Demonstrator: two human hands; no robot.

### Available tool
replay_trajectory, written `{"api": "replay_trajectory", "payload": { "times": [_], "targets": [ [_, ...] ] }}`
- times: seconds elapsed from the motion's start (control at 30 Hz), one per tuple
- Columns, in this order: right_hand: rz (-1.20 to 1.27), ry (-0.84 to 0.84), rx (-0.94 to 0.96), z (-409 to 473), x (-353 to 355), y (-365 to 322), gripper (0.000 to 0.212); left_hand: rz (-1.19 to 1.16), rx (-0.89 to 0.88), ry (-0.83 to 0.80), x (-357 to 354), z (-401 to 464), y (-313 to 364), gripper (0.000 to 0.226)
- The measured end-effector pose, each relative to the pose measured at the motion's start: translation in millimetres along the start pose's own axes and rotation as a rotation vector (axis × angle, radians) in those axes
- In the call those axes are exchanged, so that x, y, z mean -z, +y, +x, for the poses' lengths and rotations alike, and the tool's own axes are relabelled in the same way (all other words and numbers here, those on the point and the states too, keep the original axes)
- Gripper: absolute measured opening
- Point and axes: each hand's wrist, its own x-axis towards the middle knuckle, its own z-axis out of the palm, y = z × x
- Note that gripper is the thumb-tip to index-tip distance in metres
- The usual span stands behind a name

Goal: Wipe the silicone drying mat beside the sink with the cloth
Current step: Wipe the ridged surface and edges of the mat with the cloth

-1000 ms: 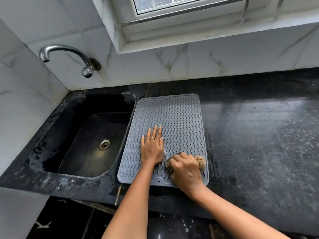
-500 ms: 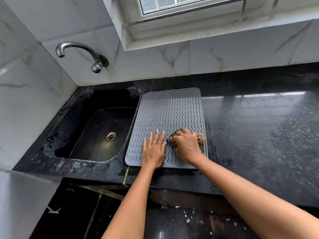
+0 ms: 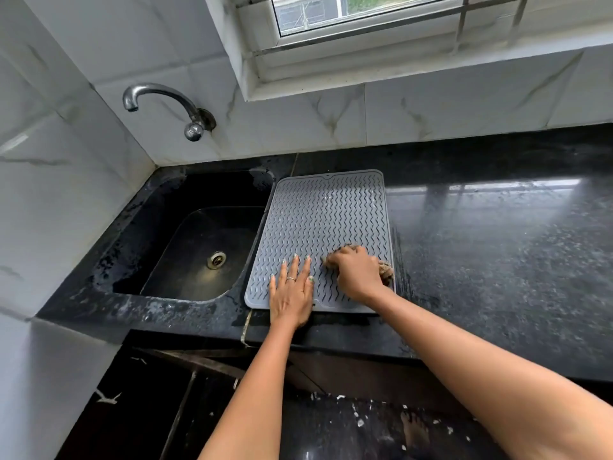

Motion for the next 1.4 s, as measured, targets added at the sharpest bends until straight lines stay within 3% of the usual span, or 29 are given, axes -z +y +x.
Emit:
{"api": "replay_trajectory", "payload": {
  "times": [0.2, 0.37, 0.5, 0.6, 0.7, 0.83, 0.97, 1.07, 1.17, 1.23, 1.3, 1.4],
  "targets": [
    [-0.121, 0.161, 0.154, -65.3, -30.0, 0.5, 0.020, 0.040, 0.016, -0.004, 1.0, -0.8, 3.4, 0.052],
    [-0.131, 0.059, 0.210, -48.8, -15.5, 4.9, 0.012, 0.042, 0.019, -0.048, 2.5, -0.7, 2.7, 0.052],
    [-0.005, 0.114, 0.255, -31.8, -7.2, 5.0, 0.026, 0.039, 0.009, -0.077, 5.0, 0.5, 2.2, 0.052],
    [-0.070, 0.021, 0.462, -35.7, -17.4, 3.9, 0.043, 0.040, 0.013, -0.074, 5.3, 0.4, 1.7, 0.051],
    [-0.192, -0.052, 0.521, -42.6, -6.2, 22.5, 0.038, 0.038, 0.010, -0.075, 4.4, -0.2, 1.3, 0.052],
    [-0.345, -0.020, 0.594, -41.1, 12.8, 47.0, 0.024, 0.034, 0.000, -0.087, 7.0, 0.7, 0.9, 0.053],
    [-0.534, -0.167, 0.539, -21.0, 37.8, 37.1, 0.022, 0.036, -0.008, -0.105, 9.8, -2.3, 2.3, 0.054],
    [-0.234, -0.123, 0.253, 1.3, 62.9, 36.0, 0.020, 0.040, -0.007, -0.066, 11.7, -0.7, -0.2, 0.054],
    [0.585, -0.085, -0.151, 20.9, 81.7, 34.8, 0.035, 0.001, 0.026, 0.048, 19.7, 4.8, 4.4, 0.047],
    [0.988, -0.137, -0.275, 32.2, 87.3, 34.4, 0.037, -0.147, 0.089, 0.121, 31.1, 12.6, 12.7, 0.037],
    [1.303, -0.301, -0.344, 42.0, 84.5, 40.8, 0.032, -0.462, 0.122, 0.088, 45.5, 24.1, 24.6, 0.040],
    [1.470, -0.513, -0.376, 54.1, 76.6, 45.2, 0.035, -1.123, 0.157, -0.187, 68.2, 37.2, 48.9, 0.058]
  ]
}}
